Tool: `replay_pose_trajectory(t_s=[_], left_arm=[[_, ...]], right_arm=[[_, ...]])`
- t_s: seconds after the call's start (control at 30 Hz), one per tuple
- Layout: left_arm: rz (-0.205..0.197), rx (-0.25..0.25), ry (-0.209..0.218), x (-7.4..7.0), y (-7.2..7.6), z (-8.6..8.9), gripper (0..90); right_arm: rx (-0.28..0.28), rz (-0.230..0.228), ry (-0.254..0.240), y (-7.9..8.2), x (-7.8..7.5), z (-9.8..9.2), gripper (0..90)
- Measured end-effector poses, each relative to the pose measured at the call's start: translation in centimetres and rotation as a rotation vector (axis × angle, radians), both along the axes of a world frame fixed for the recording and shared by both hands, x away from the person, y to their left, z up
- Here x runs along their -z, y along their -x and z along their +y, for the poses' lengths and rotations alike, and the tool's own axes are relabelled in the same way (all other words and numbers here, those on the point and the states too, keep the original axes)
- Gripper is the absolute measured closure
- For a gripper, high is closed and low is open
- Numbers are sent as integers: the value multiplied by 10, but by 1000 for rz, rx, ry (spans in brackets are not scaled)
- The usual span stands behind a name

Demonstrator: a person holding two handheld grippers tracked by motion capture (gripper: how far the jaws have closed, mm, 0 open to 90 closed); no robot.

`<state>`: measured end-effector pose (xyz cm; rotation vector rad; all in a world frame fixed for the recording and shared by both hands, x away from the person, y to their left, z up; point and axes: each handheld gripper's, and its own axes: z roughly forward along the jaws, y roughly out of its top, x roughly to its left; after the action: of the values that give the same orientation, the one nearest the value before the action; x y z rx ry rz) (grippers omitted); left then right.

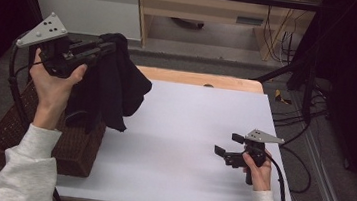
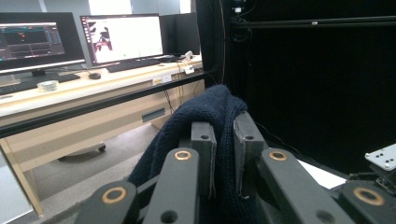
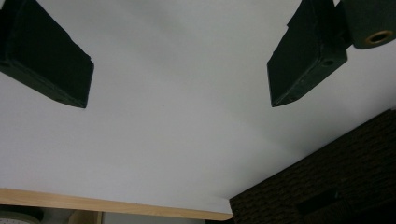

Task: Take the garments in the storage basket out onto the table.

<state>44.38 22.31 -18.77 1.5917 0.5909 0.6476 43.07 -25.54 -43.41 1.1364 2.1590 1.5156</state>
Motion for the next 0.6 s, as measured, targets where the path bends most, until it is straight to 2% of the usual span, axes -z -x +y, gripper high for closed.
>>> replay_pose_trajectory(t_s=[0.17, 0.27, 0.3, 0.33, 0.37, 0.4, 0.5, 0.53, 0.6], left_arm=[[1, 16, -9, -3, 0, -11, 812], [2, 24, -10, -5, 0, -14, 813], [3, 26, -12, -6, 0, -15, 813], [4, 24, -15, -7, 0, -16, 813], [4, 24, -15, -7, 0, -16, 813], [7, 26, -13, -7, 0, -16, 813], [10, 25, -11, -7, -1, -16, 813], [10, 25, -11, -7, -1, -16, 813], [12, 21, -12, -7, -2, -15, 812]], right_arm=[[-12, -12, -10, 1, -2, 6, 76], [-37, -30, -23, 1, -5, 22, 83], [-37, -30, -23, 1, -5, 22, 83], [-56, -39, -21, 1, -7, 33, 83], [-56, -39, -21, 1, -7, 33, 83], [-74, -45, -19, 0, -9, 46, 83], [-104, -50, -17, -1, -11, 68, 83], [-104, -50, -17, -1, -11, 68, 83], [-130, -63, -13, -3, -14, 90, 89]])
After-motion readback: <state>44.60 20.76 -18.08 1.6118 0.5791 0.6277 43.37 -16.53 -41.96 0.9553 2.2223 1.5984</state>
